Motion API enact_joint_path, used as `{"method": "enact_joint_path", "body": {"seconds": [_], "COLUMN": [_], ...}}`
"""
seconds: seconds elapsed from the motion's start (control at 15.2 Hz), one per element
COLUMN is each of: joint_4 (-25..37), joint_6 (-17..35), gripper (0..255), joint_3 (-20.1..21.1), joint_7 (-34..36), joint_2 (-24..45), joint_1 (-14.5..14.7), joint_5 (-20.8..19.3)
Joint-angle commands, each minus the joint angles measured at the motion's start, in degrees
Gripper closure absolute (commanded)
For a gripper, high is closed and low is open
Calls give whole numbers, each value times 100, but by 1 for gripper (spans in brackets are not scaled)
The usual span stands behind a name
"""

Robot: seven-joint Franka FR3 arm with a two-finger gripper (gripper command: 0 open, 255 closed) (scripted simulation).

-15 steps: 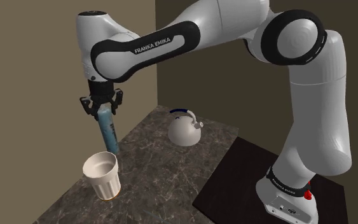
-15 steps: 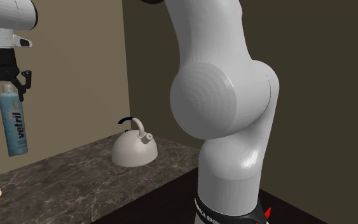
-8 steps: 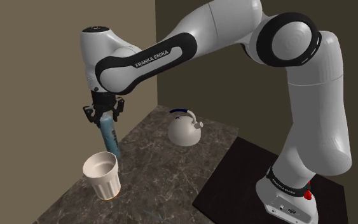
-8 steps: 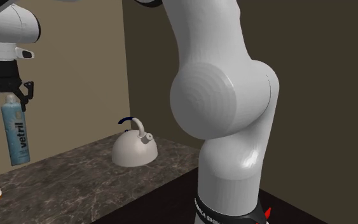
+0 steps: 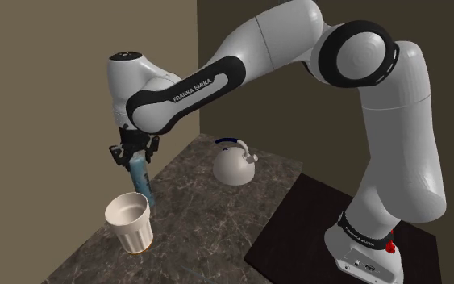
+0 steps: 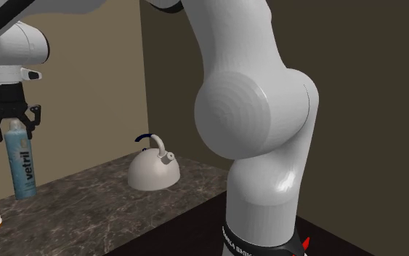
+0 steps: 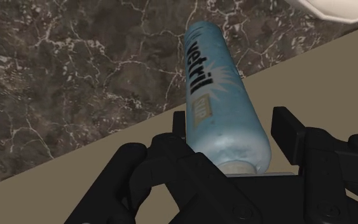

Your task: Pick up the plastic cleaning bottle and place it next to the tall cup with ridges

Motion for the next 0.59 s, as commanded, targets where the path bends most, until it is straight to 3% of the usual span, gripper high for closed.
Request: {"method": "enact_joint_path", "body": {"seconds": [0.0,0.33,0.4,0.53], "joint_4": [-4,-4,-5,-4], "joint_6": [16,16,16,16], "gripper": [255,255,0,0], "joint_3": [-2,-2,-2,-2], "joint_7": [1,1,1,2], "joint_2": [5,5,5,5], "joint_1": [0,0,0,0], "joint_5": [-4,-4,-4,-4]}}
